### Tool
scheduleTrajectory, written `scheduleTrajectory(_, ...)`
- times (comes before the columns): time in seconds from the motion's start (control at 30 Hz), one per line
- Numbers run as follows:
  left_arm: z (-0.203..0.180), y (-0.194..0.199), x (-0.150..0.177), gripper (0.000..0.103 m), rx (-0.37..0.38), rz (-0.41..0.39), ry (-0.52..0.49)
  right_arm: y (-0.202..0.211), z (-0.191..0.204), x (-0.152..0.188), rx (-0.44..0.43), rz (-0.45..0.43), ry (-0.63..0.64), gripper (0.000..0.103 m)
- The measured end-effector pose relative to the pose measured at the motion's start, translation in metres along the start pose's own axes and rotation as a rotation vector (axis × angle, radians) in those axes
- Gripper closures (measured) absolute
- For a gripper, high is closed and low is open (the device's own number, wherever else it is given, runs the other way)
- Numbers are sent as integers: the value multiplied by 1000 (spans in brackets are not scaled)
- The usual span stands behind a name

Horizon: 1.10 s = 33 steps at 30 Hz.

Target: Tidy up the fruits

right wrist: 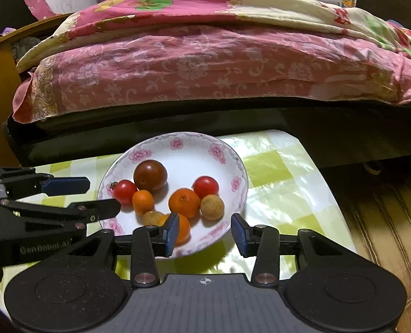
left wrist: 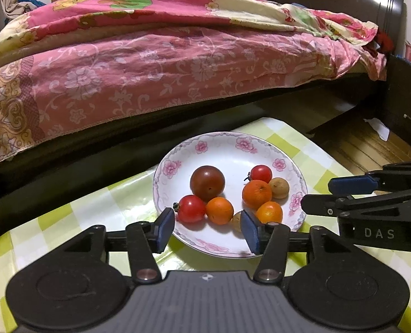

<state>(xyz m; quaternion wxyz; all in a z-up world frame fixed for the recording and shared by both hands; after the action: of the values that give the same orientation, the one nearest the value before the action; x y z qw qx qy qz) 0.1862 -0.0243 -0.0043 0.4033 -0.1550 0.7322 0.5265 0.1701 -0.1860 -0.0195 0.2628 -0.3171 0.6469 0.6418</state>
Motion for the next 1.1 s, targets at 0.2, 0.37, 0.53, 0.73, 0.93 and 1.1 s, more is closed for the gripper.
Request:
scheduleTrajectory(0.2,-9,10,6,31,-12,1,-14,16,-3,6,11,-5,-27,63)
scheduleTrajectory(0.37,-18,20,12,23,-25,-3,-29,30,-2,10,16,-15,-31,59)
scheduleTrajectory(0.53,-20,26,15,19,-35,-5,-7,40,-3,14,18,-27,-48,57)
scheduleTrajectory(0.73,-21,32,22,12,-39,-2,29,47,-4,21,28,-19,-62,57)
scheduleTrajectory(0.93,-29,41,28,3,-72,-13,19,58,-3,28,36,-23,-75,56)
scheduleTrajectory(1.1,-32,50,36,1,-74,-18,44,65,-2,35,42,-14,-82,56)
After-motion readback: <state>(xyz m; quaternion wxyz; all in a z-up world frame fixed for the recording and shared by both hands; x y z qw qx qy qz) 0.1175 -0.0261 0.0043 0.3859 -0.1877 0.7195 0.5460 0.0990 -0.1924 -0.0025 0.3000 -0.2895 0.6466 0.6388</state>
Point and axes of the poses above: each gripper's, at about its wrist camera, not at the fingertips, and y roughly against the way its jaws point, z to its left, x to its underside, the point moved 2 cm from there along -y, roughly the way its jaws point, and after that the axes turned 9 degrees about x, right-handed, at the moved point
